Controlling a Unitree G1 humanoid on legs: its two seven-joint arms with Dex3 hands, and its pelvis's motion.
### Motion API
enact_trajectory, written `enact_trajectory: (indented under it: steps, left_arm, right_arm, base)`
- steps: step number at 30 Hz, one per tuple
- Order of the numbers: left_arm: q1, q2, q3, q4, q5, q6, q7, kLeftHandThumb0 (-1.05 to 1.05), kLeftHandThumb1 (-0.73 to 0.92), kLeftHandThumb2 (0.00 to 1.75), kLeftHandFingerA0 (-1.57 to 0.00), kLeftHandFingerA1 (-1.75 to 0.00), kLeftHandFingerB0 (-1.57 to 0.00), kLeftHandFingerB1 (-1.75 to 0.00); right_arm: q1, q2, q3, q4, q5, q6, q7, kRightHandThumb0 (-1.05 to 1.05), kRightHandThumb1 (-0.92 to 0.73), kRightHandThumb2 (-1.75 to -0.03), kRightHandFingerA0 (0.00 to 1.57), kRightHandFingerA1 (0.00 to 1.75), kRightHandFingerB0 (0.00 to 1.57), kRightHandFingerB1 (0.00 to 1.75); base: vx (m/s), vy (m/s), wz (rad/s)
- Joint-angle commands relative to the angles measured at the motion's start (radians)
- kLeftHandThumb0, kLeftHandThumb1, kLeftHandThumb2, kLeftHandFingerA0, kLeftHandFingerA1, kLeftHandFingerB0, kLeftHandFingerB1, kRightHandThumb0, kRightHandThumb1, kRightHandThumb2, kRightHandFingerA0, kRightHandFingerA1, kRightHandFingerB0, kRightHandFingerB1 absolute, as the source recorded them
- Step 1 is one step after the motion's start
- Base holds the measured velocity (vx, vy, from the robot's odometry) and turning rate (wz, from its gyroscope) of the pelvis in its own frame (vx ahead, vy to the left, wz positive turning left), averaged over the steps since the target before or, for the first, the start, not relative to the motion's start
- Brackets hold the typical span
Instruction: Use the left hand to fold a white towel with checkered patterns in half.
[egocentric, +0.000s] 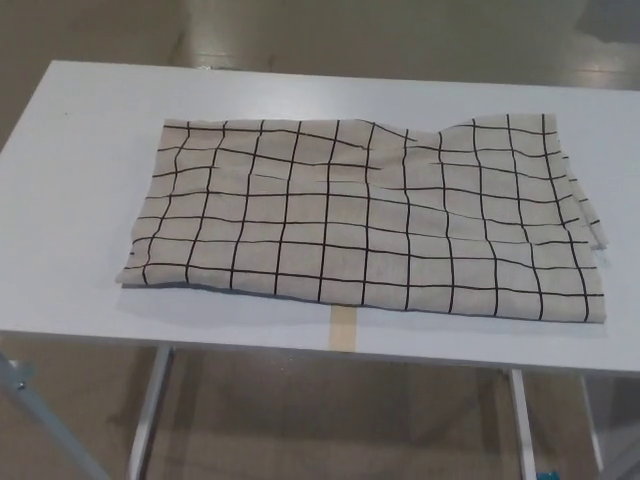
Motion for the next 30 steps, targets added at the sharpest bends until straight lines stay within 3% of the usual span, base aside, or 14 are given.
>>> enact_trajectory:
  steps: [1, 3, 4, 5, 6, 7, 8, 11, 14, 15, 19, 23, 30]
  left_arm:
    - [0.036, 0.0, 0.0, -0.002, -0.029, -0.072, -0.051, -0.15, 0.45, 0.59, -0.31, -0.4, -0.14, -0.31]
    - [0.056, -0.006, -0.007, -0.024, -0.028, -0.114, -0.068, -0.28, 0.44, 0.59, -0.2, -0.37, -0.09, -0.29]
    - [0.074, -0.012, -0.017, -0.048, -0.019, -0.146, -0.072, -0.24, 0.36, 0.87, 0.0, -0.48, 0.0, -0.45]
    - [0.079, -0.014, -0.02, -0.054, -0.017, -0.153, -0.073, -0.24, 0.36, 0.87, 0.0, -0.48, 0.0, -0.45]
    - [0.096, -0.017, -0.031, -0.079, -0.007, -0.179, -0.073, -0.4, 0.42, 0.55, -0.09, -0.31, -0.1, -0.26]
    - [0.132, -0.026, -0.055, -0.15, 0.023, -0.237, -0.055, -0.52, 0.33, 0.69, -0.02, -0.28, -0.05, -0.26]
    - [0.153, -0.03, -0.073, -0.197, 0.047, -0.28, -0.037, -0.57, 0.37, 0.73, -0.02, -0.26, -0.04, -0.24]
    - [0.172, -0.03, -0.092, -0.237, 0.064, -0.309, -0.018, -0.57, 0.37, 0.73, -0.02, -0.26, -0.04, -0.24]
    - [0.229, -0.054, -0.126, -0.444, 0.153, -0.476, 0.062, -0.66, 0.41, 0.79, 0.0, -0.25, -0.04, -0.21]
    - [0.244, -0.05, -0.134, -0.524, 0.19, -0.538, 0.072, -0.69, 0.43, 0.78, 0.0, -0.11, -0.08, -0.14]
    - [0.262, -0.036, -0.139, -0.671, 0.257, -0.618, 0.084, -0.71, 0.44, 0.77, 0.0, 0.0, -0.07, -0.11]
    - [0.263, -0.03, -0.126, -0.899, 0.33, -0.653, 0.092, -0.68, 0.43, 0.73, 0.0, 0.0, -0.08, -0.08]
    - [0.182, 0.001, -0.165, -1.01, 0.397, -0.57, 0.087, -0.57, 0.37, 0.71, 0.0, -0.1, -0.08, -0.18]
  right_arm:
    - [0.035, 0.019, -0.021, -0.037, 0.057, -0.029, 0.017, 0.0, -0.51, -0.54, 0.41, 0.49, 0.39, 0.41]
    - [0.055, 0.032, -0.014, -0.07, 0.055, -0.03, 0.013, -0.03, -0.5, -0.55, 0.41, 0.49, 0.39, 0.42]
    - [0.069, 0.039, -0.011, -0.088, 0.054, -0.035, 0.014, -0.07, -0.52, -0.55, 0.43, 0.5, 0.39, 0.41]
    - [0.072, 0.041, -0.011, -0.093, 0.054, -0.035, 0.014, -0.07, -0.52, -0.55, 0.43, 0.5, 0.39, 0.41]
    - [0.086, 0.051, -0.007, -0.122, 0.054, -0.03, 0.01, -0.09, -0.52, -0.55, 0.44, 0.5, 0.39, 0.41]
    - [0.106, 0.068, 0.001, -0.171, 0.058, -0.023, 0.014, -0.14, -0.52, -0.55, 0.44, 0.5, 0.39, 0.41]
    - [0.12, 0.081, 0.007, -0.209, 0.064, -0.015, 0.021, -0.15, -0.52, -0.55, 0.44, 0.5, 0.37, 0.41]
    - [0.135, 0.094, 0.013, -0.248, 0.071, -0.002, 0.026, -0.15, -0.52, -0.55, 0.44, 0.5, 0.37, 0.41]
    - [0.214, 0.165, 0.063, -0.401, 0.1, 0.018, 0.068, -0.17, -0.52, -0.55, 0.45, 0.49, 0.37, 0.41]
    - [0.247, 0.187, 0.095, -0.44, 0.088, 0.005, 0.079, -0.19, -0.52, -0.55, 0.46, 0.48, 0.37, 0.41]
    - [0.289, 0.219, 0.143, -0.459, 0.066, -0.047, 0.104, -0.22, -0.52, -0.55, 0.47, 0.48, 0.38, 0.41]
    - [0.327, 0.226, 0.21, -0.398, -0.002, -0.135, 0.123, -0.27, -0.52, -0.55, 0.48, 0.45, 0.37, 0.41]
    - [0.317, 0.169, 0.264, -0.253, -0.142, -0.315, 0.051, -0.29, -0.52, -0.56, 0.52, 0.44, 0.39, 0.42]
  base:
    - [0.0, 0.0, 0.0]
    - [0.0, 0.0, 0.0]
    - [0.0, 0.0, 0.0]
    - [0.0, 0.0, 0.0]
    - [0.0, 0.0, 0.0]
    - [0.0, 0.0, 0.0]
    - [0.0, 0.0, 0.0]
    - [0.0, 0.0, 0.0]
    - [0.0, 0.0, 0.0]
    - [0.0, 0.0, 0.0]
    - [0.0, 0.0, 0.0]
    - [0.0, 0.0, 0.0]
    - [0.0, 0.0, 0.0]
